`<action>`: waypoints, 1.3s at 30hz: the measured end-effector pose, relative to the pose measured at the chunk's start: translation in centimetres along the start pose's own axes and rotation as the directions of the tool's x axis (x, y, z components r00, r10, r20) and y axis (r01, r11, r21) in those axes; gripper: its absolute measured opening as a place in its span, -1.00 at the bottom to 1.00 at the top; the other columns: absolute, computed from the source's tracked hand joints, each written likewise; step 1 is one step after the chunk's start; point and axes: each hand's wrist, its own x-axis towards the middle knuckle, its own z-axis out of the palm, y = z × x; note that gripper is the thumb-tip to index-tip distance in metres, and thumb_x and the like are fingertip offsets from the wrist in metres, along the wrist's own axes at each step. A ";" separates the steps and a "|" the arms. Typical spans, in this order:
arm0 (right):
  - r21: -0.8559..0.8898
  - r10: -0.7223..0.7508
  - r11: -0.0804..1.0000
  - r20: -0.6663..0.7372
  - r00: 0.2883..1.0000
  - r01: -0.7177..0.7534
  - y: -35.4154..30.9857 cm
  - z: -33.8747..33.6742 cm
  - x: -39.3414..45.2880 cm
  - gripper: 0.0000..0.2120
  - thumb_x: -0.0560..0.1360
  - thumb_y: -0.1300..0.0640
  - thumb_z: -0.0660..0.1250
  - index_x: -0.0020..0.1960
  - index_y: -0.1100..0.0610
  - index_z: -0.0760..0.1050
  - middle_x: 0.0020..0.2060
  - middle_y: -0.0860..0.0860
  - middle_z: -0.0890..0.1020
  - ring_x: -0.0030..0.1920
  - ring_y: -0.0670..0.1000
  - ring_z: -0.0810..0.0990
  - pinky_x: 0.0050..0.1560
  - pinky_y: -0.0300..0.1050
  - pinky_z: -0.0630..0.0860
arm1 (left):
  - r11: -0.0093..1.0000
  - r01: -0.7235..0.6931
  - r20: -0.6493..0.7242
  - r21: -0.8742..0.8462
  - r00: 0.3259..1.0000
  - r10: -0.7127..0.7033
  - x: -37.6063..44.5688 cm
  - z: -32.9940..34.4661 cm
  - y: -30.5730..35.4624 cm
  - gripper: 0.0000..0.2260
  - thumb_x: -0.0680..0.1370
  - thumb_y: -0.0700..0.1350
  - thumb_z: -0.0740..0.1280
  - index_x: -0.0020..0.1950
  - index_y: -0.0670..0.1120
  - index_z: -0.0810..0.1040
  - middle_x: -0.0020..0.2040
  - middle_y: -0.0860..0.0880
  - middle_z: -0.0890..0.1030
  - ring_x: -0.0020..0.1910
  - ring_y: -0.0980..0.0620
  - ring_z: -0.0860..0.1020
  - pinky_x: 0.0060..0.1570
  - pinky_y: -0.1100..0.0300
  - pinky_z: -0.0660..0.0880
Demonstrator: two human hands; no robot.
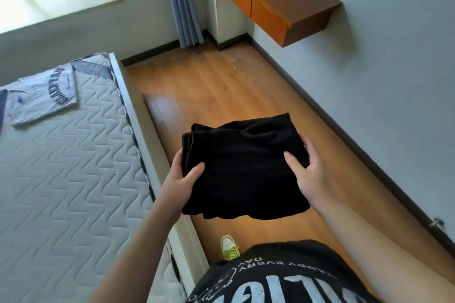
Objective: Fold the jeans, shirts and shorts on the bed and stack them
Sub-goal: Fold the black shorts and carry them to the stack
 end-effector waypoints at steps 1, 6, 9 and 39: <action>0.006 -0.009 1.000 0.011 1.000 0.009 -0.5 0.9 1.3 -0.53 0.56 -0.06 0.34 0.42 -0.26 0.30 0.34 -0.25 0.44 0.34 -0.16 0.42 0.39 0.02 0.39 | 1.000 -0.003 -0.007 0.000 1.000 0.003 1.0 -0.7 0.5 -0.56 0.43 0.21 0.43 0.28 0.38 0.41 0.11 0.27 0.60 0.06 0.19 0.63 -0.07 0.20 0.62; -0.027 -0.033 0.999 0.065 0.997 0.035 -1.6 3.7 8.6 -0.52 0.54 -0.15 0.33 0.42 -0.29 0.28 0.36 -0.24 0.44 0.36 -0.13 0.43 0.39 0.11 0.40 | 1.000 -0.006 -0.044 -0.017 0.999 0.005 6.6 -2.3 3.1 -0.58 0.43 0.20 0.43 0.22 0.45 0.40 0.07 0.32 0.59 0.02 0.24 0.62 -0.15 0.27 0.61; -0.037 -0.034 0.999 0.078 0.996 0.037 -1.8 4.5 13.9 -0.50 0.49 -0.27 0.31 0.39 -0.39 0.26 0.32 -0.33 0.44 0.33 -0.20 0.44 0.36 0.08 0.43 | 1.000 -0.013 -0.049 -0.022 0.999 0.012 11.1 -2.0 4.5 -0.56 0.44 0.18 0.44 0.28 0.40 0.40 0.12 0.28 0.60 0.07 0.22 0.62 -0.08 0.22 0.62; -0.012 -0.178 0.977 0.495 0.850 0.212 -18.0 31.2 58.8 -0.55 0.54 -0.08 0.35 0.38 -0.32 0.32 0.22 -0.35 0.50 0.23 -0.24 0.47 0.25 -0.13 0.46 | 0.956 -0.100 -0.409 -0.278 0.912 -0.024 47.2 -18.4 17.8 -0.50 0.41 0.10 0.52 0.31 0.29 0.48 0.20 0.10 0.63 0.15 0.01 0.63 0.04 0.07 0.62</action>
